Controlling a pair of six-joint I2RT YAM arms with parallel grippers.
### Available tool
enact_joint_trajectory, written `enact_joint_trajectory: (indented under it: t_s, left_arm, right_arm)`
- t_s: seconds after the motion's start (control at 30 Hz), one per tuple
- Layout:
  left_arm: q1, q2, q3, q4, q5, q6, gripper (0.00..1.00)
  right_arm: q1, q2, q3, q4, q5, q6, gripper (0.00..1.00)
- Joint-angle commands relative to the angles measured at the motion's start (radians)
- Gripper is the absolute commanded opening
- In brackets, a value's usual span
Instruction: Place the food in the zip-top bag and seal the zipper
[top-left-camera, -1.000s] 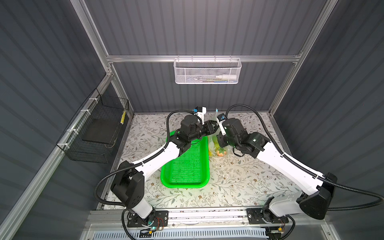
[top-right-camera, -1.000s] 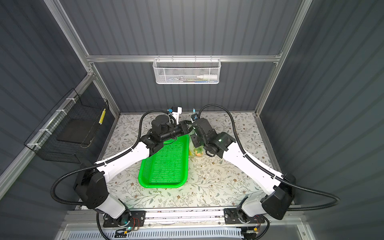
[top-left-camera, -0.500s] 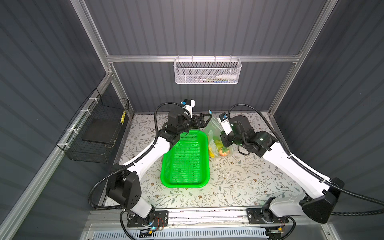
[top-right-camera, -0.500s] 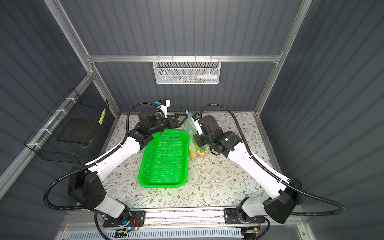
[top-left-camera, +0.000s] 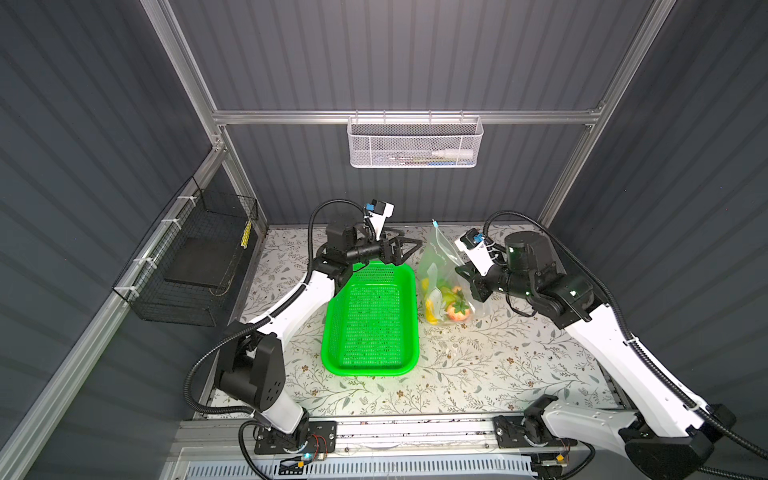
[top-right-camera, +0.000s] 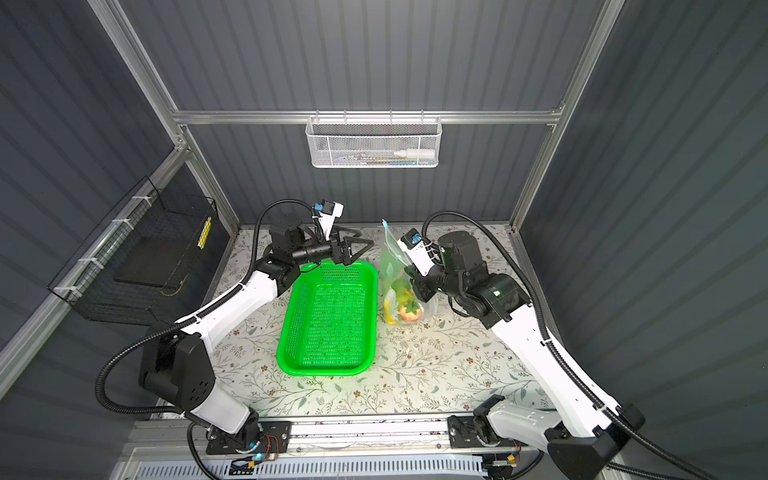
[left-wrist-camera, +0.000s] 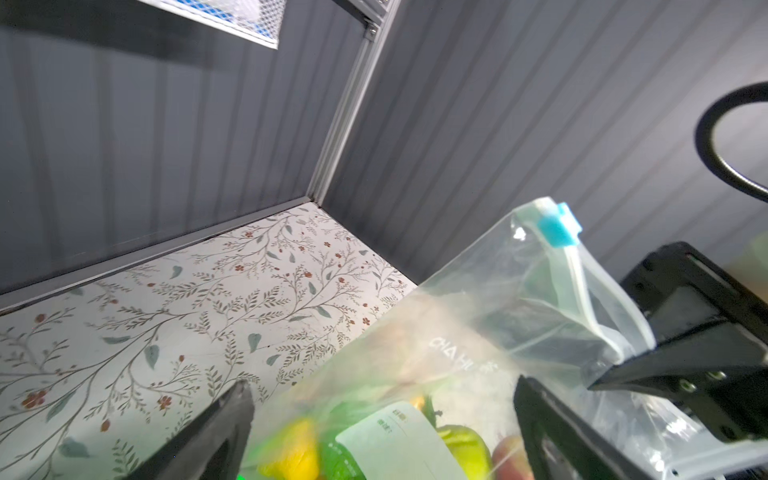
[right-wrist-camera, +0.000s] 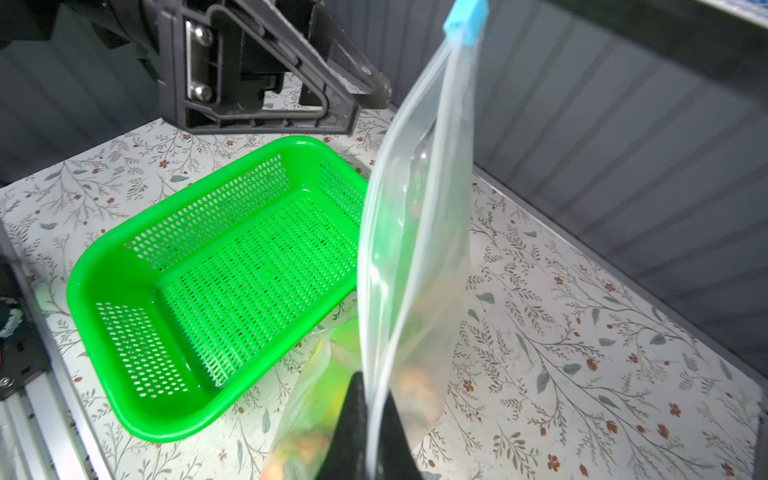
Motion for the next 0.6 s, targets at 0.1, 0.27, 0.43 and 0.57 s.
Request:
enact_joint_trajectory:
  t_s: [0.1, 0.27, 0.43, 0.57]
  left_arm:
    - [-0.005, 0.057, 0.042, 0.088, 0.246, 0.053, 0.99]
    - [-0.019, 0.072, 0.051, 0.109, 0.269, 0.053, 0.94]
    - [-0.034, 0.101, 0.082, 0.140, 0.292, 0.041, 0.72]
    - [-0.037, 0.127, 0.085, 0.295, 0.329, -0.090, 0.56]
  right_arm:
    - [-0.017, 0.006, 0.032, -0.049, -0.193, -0.068, 0.00]
    - [-0.031, 0.041, 0.077, -0.088, -0.241, -0.091, 0.00]
    - [-0.032, 0.083, 0.110, -0.126, -0.256, -0.102, 0.00]
    - [-0.034, 0.090, 0.112, -0.132, -0.239, -0.102, 0.00]
